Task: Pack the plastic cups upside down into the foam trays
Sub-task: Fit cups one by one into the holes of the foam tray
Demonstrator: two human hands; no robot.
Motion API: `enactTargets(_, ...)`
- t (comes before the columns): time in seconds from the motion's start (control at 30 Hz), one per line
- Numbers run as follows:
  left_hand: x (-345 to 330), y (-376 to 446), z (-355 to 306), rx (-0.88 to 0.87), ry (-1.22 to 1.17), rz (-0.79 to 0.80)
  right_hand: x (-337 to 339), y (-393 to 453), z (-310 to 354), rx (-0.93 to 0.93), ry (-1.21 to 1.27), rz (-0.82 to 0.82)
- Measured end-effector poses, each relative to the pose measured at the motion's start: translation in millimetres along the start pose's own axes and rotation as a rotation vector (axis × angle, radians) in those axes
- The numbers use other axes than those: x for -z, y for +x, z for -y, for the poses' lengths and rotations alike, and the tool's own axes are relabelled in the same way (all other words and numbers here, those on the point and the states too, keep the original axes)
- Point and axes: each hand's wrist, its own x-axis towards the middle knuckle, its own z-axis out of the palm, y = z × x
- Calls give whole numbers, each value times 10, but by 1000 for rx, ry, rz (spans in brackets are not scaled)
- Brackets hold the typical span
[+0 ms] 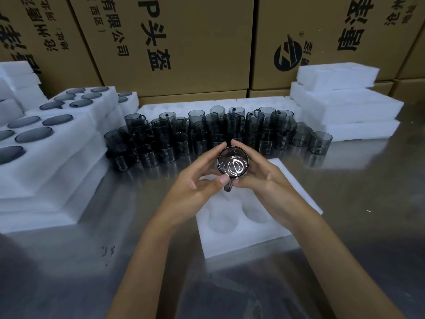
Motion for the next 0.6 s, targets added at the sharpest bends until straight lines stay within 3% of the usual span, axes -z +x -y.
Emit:
enactTargets(0.23,67,-1,34,-23,14,-38,16,-24,87,-53,-200,-6)
enactTargets(0.33,84,16,70,-23,-6,-152,193,-43,121,-54,-629,-101)
enactTargets(0.4,102,25,95,-7,-37,-200,284,-64,76,-125,-911,-75)
enactTargets(0.6,175,23,126,63,2,-225,363,-42,-48,-129,-892,-56)
